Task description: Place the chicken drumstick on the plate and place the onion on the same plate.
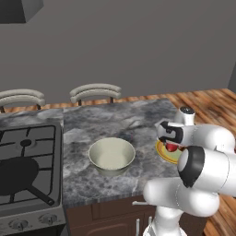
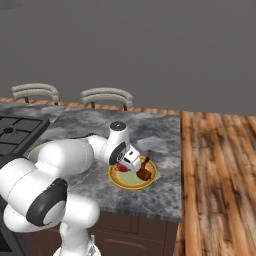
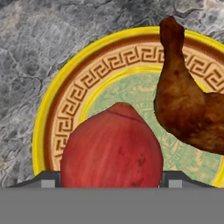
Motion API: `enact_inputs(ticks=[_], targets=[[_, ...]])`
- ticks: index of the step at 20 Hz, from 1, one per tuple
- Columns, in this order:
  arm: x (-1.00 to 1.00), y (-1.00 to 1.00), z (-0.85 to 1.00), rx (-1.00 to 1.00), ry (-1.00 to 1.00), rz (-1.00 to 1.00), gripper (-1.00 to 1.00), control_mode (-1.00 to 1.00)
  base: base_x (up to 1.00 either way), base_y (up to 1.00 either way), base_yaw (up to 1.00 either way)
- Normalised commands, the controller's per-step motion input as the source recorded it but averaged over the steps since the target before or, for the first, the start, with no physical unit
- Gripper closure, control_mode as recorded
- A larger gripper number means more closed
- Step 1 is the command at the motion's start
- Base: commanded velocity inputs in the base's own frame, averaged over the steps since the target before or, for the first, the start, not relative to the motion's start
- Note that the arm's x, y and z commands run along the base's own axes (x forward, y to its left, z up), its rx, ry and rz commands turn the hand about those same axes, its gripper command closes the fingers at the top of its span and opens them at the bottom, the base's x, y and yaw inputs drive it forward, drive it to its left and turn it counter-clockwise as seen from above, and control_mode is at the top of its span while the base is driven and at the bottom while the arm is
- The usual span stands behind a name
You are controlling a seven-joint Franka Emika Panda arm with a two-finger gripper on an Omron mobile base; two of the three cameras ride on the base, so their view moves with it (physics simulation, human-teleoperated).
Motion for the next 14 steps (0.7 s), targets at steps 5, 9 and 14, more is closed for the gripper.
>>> enact_inputs(ticks=[5, 9, 14], targets=[[0.00, 0.00, -0.14, 0.00, 0.00, 0.00, 1.00, -1.00, 0.00, 0.00, 0.00], [0.00, 0.00, -0.19, 0.00, 0.00, 0.00, 1.00, -1.00, 0.00, 0.00, 0.00], [0.00, 0.00, -0.15, 0.00, 0.00, 0.00, -1.00, -1.00, 0.00, 0.00, 0.00]])
